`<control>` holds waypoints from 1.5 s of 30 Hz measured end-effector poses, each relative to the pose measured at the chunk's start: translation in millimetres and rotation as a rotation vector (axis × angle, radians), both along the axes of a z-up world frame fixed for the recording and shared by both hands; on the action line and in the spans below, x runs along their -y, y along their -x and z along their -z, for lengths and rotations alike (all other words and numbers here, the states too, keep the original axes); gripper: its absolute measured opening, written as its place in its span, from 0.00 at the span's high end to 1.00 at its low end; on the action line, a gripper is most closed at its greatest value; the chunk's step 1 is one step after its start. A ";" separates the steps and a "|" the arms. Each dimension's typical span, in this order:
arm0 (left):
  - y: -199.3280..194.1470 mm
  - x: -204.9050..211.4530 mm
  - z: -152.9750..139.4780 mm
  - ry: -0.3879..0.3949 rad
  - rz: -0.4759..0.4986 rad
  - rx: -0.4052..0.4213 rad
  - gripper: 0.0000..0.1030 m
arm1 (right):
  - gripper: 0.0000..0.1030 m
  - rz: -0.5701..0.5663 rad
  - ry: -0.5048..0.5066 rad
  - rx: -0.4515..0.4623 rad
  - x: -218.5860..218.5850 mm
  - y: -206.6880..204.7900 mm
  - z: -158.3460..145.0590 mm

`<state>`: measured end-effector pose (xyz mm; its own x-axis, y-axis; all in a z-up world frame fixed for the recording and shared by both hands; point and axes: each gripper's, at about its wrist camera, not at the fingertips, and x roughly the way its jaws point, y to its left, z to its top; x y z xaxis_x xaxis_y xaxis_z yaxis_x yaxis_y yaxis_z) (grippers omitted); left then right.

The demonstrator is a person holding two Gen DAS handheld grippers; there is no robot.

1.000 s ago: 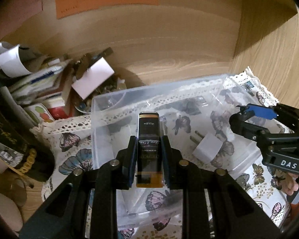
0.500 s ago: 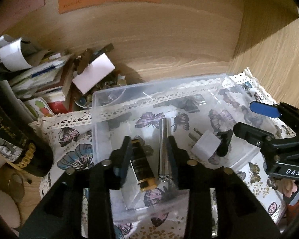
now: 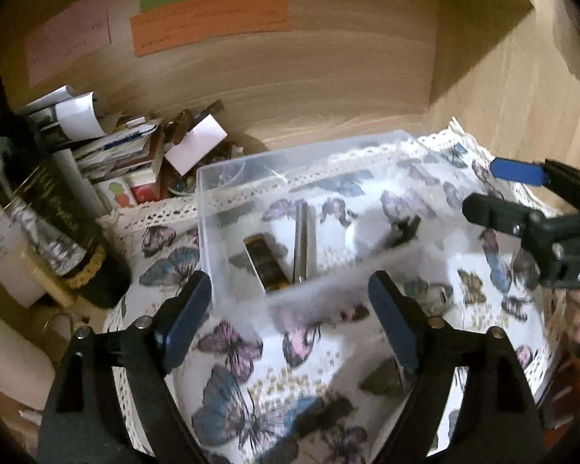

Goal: Organize rigid objects
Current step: 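Grasp the white lint remover with the left tool while the right tool grasps the key ring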

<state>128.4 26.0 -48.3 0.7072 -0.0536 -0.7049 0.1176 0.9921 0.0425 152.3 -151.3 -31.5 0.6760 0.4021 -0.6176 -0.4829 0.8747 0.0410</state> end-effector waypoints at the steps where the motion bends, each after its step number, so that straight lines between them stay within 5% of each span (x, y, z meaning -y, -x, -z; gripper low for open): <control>1: 4.9 1.1 1.2 -0.006 0.001 0.002 0.14 | 0.19 -0.003 0.004 -0.007 1.1 3.0 2.7; 10: 28.4 -1.6 20.4 0.013 -0.015 -0.045 0.11 | 0.15 -0.038 0.106 -0.054 -17.5 17.4 36.7; 25: 46.9 -13.4 33.3 0.066 -0.016 -0.066 0.11 | 0.16 -0.094 0.106 -0.322 -32.7 -6.4 87.1; 29: 51.3 -8.1 35.2 0.068 0.005 -0.072 0.11 | 0.37 -0.086 0.161 -0.279 -39.9 -1.7 87.7; 31: 54.4 -4.3 36.3 0.068 0.019 -0.075 0.11 | 0.59 -0.088 0.156 -0.274 -37.7 -0.4 85.5; 34: 59.1 2.6 38.2 0.074 0.044 -0.085 0.11 | 0.78 -0.075 0.143 -0.279 -28.1 -1.8 83.5; 45: 69.9 34.7 47.8 0.111 0.149 -0.116 0.14 | 0.79 -0.004 0.130 -0.270 14.0 9.6 82.1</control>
<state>58.5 -8.6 -96.1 0.5999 -0.2332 -0.7654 0.2606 0.9614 -0.0886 142.6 -165.3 -113.7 0.4787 0.3105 -0.8212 -0.4734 0.8791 0.0564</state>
